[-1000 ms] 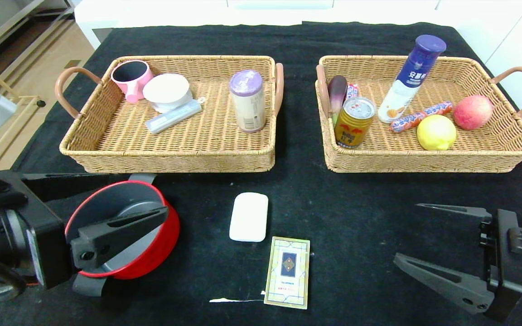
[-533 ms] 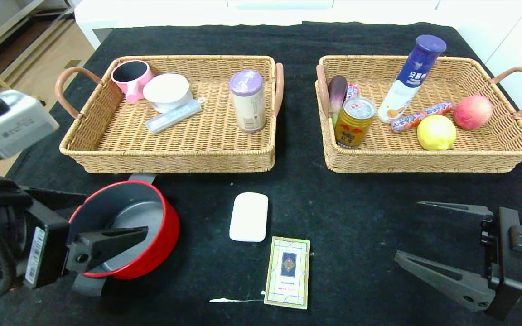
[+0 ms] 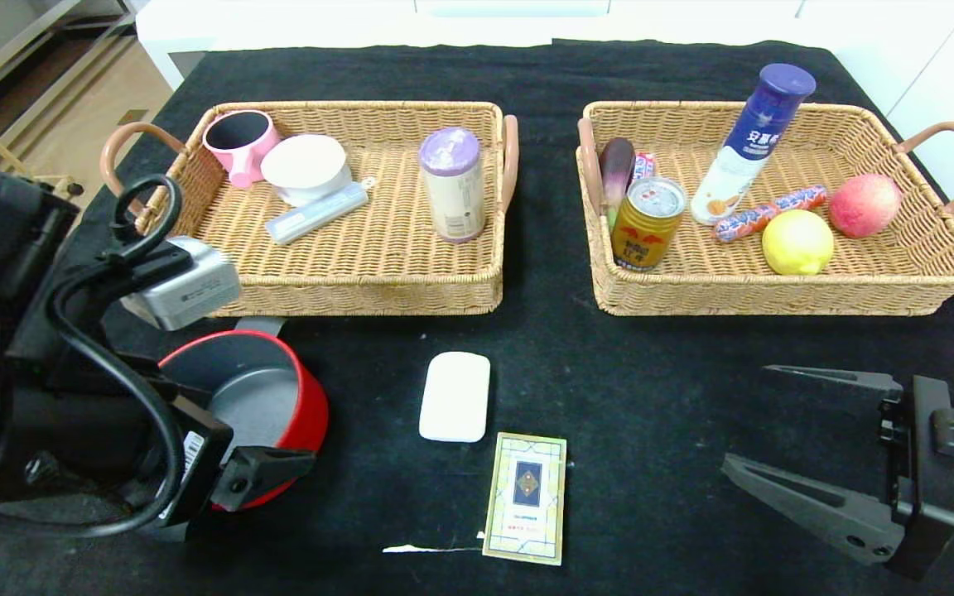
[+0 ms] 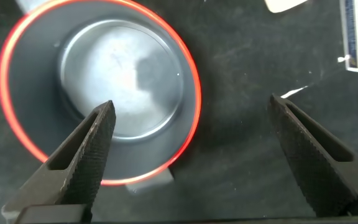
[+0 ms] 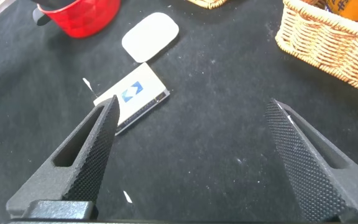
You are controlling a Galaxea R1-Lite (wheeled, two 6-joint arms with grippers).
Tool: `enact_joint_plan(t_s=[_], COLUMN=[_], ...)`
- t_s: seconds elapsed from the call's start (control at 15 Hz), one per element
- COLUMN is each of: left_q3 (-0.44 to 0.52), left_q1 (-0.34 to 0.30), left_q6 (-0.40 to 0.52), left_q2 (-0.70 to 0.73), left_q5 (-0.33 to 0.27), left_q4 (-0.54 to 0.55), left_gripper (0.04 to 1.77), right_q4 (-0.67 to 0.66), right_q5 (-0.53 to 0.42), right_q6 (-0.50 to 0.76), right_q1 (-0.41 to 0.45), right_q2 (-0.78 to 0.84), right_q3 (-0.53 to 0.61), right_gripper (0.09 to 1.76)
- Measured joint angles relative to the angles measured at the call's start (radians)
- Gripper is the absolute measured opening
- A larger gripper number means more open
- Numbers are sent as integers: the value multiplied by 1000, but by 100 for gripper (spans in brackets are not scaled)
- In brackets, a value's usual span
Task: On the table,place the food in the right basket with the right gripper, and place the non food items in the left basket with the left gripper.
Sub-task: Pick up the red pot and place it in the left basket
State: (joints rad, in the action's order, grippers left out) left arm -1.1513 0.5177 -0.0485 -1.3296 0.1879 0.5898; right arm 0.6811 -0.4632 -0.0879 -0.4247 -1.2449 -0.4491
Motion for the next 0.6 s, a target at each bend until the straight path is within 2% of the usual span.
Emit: enact_joint_plan(t_s=[0.4,0.6], left_q3=[9,4], left_q1=[0,0], left_q6=[34,71], left_q2=[-81,-107], left_q5=[2,26], left_q4=[-11,-12], left_gripper=[176,176], right_q4=[-1,1], right_q5=[4,20], right_q6=[0,-2], right_q1=[0,0], right_q2=[-4,-11], right_q3=[0,0], right_gripper=[171,171])
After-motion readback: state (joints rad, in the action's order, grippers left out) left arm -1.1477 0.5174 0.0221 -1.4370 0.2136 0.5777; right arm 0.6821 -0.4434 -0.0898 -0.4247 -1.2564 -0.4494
